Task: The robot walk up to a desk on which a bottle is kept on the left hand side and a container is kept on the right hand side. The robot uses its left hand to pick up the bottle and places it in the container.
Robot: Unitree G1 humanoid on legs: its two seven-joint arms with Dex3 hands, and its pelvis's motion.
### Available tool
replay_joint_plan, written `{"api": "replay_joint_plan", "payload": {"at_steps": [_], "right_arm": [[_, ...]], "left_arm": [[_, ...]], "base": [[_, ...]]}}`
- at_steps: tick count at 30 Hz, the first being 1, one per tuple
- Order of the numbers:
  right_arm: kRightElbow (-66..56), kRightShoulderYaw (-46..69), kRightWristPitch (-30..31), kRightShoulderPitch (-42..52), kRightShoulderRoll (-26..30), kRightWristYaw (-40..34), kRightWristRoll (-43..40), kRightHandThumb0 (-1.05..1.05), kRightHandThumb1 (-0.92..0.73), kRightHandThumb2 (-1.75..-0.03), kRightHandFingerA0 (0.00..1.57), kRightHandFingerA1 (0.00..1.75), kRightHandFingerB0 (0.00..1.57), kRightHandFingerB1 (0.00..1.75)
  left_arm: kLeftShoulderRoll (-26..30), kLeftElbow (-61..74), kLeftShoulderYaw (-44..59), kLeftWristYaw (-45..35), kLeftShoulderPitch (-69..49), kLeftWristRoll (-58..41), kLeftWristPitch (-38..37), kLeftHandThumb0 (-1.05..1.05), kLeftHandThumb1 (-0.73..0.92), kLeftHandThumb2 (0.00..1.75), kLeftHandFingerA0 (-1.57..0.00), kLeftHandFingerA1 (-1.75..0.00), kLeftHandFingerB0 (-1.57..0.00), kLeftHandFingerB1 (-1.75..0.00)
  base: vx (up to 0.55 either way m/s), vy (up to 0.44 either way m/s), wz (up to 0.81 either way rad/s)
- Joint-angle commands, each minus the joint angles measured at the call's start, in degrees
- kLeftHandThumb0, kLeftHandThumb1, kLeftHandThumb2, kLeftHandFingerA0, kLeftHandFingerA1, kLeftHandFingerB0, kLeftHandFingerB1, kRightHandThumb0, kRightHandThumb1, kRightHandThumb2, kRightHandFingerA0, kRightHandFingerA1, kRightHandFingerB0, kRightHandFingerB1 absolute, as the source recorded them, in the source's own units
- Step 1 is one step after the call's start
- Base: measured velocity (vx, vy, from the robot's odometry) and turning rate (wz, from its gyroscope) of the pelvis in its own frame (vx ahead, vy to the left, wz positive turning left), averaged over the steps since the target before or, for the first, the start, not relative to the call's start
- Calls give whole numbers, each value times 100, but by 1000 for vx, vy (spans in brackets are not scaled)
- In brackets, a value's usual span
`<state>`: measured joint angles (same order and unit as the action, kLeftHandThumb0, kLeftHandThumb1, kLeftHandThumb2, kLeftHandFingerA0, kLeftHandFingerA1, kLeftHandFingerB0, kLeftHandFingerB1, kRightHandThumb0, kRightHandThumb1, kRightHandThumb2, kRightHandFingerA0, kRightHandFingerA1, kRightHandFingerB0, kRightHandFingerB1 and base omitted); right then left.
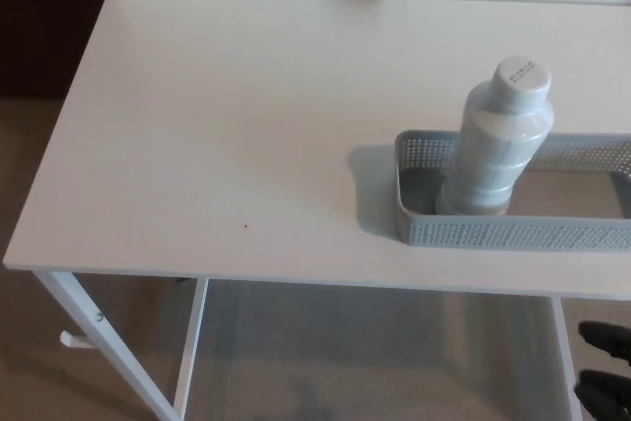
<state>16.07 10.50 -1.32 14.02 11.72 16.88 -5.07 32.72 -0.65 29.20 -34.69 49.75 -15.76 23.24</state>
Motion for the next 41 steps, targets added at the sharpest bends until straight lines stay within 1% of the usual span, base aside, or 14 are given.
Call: {"api": "replay_joint_plan", "payload": {"at_steps": [1, 9, 10, 14, 18, 19, 22, 27, 28, 31, 32, 33, 34, 41], "right_arm": [[1657, 1832, -515, 1272, 637, 682, -1281, -65, -47, -56, 45, 47, 44, 41], [2495, 1894, -899, 1575, 757, 597, -996, -62, -55, -57, 36, 45, 38, 42], [2837, 1872, -1004, 1525, 797, 624, -956, -61, -53, -56, 36, 45, 37, 42], [3724, 1780, -1143, 1400, 839, 548, -807, -60, -52, -57, 40, 50, 39, 45], [4398, 1714, -1126, 1385, 844, 243, -641, -58, -37, -85, 40, 61, 29, 53], [4456, 1757, -1079, 1387, 834, 275, -692, -51, -54, -56, 40, 55, 36, 46], [4634, 1766, -1056, 1350, 849, 317, -713, -54, -56, -55, 38, 53, 35, 44], [5032, 1821, -1122, 1263, 933, 452, -730, -56, -55, -56, 34, 49, 35, 46], [5080, 1778, -1173, 1244, 953, 376, -664, -58, -58, -57, 37, 49, 36, 45], [5180, 1775, -1315, 1179, 981, 374, -608, -60, -57, -59, 32, 49, 36, 48], [5194, 1785, -1367, 1167, 975, 396, -609, -60, -56, -56, 34, 49, 37, 47], [5215, 1791, -1410, 1155, 973, 408, -604, -60, -56, -56, 34, 49, 37, 47], [5198, 1797, -1481, 1167, 954, 452, -608, -59, -61, -58, 36, 51, 34, 49], [5290, 1871, -1531, 1093, 907, 505, -642, -57, -56, -57, 36, 45, 36, 45]], "left_arm": [[719, -2319, 3633, -2042, -5641, -527, -1007, -77, 54, 88, -7, -50, -4, -28], [686, -4530, 3136, -1280, -6836, -272, -2175, -76, 66, 60, -3, -53, -4, -26], [607, -4820, 2900, -1034, -6984, -125, -2401, -79, 58, 92, -9, -56, -5, -30], [252, -5587, 2260, -222, -7289, 217, -2810, -37, 50, 106, -6, -55, 0, -50], [-91, -6182, 1823, 194, -7276, 280, -2614, -76, 68, 90, -13, -60, -4, -35], [-119, -6258, 1711, 229, -7261, 342, -2588, -79, 65, 100, -18, -62, 0, -22], [-197, -6472, 1466, 393, -7215, 449, -2611, -81, 65, 99, -12, -58, 0, -22], [-520, -6685, 874, 636, -7261, 730, -2577, -38, 51, 107, -8, -54, 0, -50], [-537, -6693, 805, 678, -7267, 763, -2587, -77, 68, 91, -28, -60, -12, -45], [-587, -6735, 608, 670, -7218, 771, -2598, -74, 85, 65, -31, -60, -15, -41], [-600, -6743, 495, 619, -7213, 815, -2657, -38, 56, 112, -13, -56, -3, -51], [-603, -6761, 409, 587, -7209, 841, -2713, -38, 56, 112, -13, -56, -3, -51], [-604, -6797, 309, 573, -7214, 885, -2822, -75, 85, 65, -31, -60, -15, -43], [-561, -6973, 28, 658, -7235, 955, -3113, -78, 88, 66, -36, -58, -21, -40]], "base": [[0, 0, 0], [0, 0, 0], [0, 0, 0], [0, 0, 0], [0, 0, 0], [0, 0, 0], [0, 0, 0], [0, 0, 0], [0, 0, 0], [0, 0, 0], [0, 0, 0], [0, 0, 0], [0, 0, 0], [0, 0, 0]]}}
